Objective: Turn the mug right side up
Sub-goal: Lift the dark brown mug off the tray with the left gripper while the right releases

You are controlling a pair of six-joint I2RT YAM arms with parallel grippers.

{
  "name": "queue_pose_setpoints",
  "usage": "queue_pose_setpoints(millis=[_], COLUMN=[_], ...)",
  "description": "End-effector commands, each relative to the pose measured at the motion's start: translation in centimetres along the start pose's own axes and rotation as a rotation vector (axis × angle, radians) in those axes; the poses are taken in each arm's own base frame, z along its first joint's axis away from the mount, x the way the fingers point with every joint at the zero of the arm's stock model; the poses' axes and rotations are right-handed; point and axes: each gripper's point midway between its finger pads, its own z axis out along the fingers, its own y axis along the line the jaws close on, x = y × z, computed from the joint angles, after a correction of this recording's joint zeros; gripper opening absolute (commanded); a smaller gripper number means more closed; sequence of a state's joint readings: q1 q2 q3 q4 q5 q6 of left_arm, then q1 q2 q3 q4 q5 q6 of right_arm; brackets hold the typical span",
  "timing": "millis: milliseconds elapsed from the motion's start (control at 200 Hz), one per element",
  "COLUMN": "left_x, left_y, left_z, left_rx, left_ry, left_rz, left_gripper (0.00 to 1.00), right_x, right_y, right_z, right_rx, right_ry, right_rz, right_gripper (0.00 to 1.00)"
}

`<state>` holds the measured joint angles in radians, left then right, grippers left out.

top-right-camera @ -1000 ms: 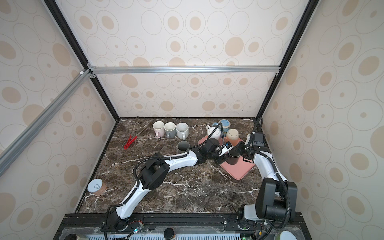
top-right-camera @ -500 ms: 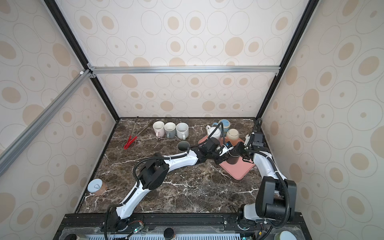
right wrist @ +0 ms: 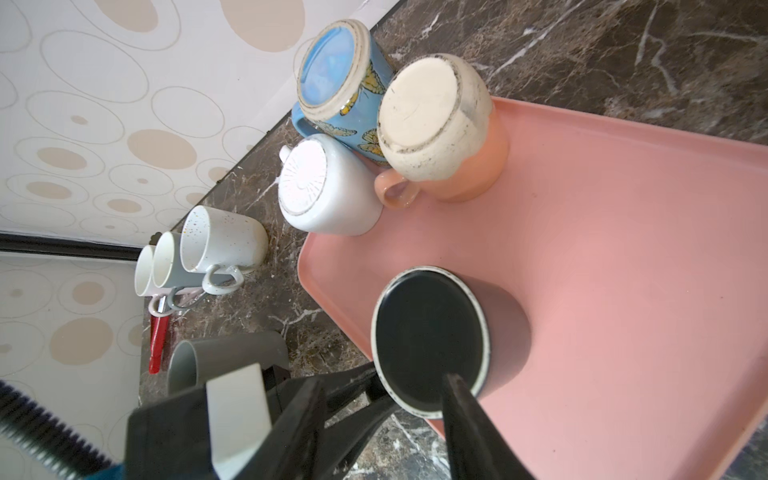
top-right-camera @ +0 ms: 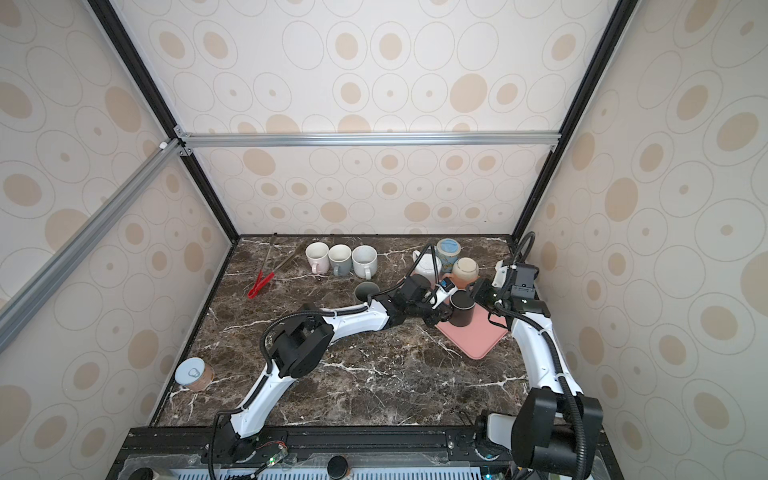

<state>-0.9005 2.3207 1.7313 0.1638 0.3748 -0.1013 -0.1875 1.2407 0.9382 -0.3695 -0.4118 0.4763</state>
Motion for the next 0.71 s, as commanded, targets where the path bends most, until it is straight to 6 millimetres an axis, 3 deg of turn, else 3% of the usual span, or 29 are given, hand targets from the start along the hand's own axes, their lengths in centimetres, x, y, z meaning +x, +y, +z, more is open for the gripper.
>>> queue_pose_setpoints(millis=[0, 50, 205, 465, 700], left_x=[-9.7, -10.1, -11.0, -14.8, -18.0], left_y=[1.8, 3.3, 5.1, 4.7, 3.6], left_z=[-5.6, -6.9, -10.3, -12.6, -14.9], left_rx=[0.054, 0.073, 0.185, 0.238, 0.284], left_ry=[-0.345, -0.409, -0.556, -0.641, -0.701], left_rz=[-0.151, -0.246, -0.41, -0.404, -0.363], left_gripper=[0.0, 0.0, 0.0, 0.0, 0.0], right_x=[-0.4, -0.3, 0.2, 1.3, 1.1], right_y=[1.5, 1.8, 2.8, 5.2, 6.6], right_z=[-0.8, -0.8, -0.8, -0.7, -0.9], right_rx=[-0.065, -0.082, -0.139, -0.205, -0.235], right_ry=[-0.016, -0.014, -0.012, -0.005, -0.011], right_rz=[0.026, 0.036, 0.072, 0.073, 0.07], right_gripper=[0.49, 0.48, 0.46, 0.42, 0.42])
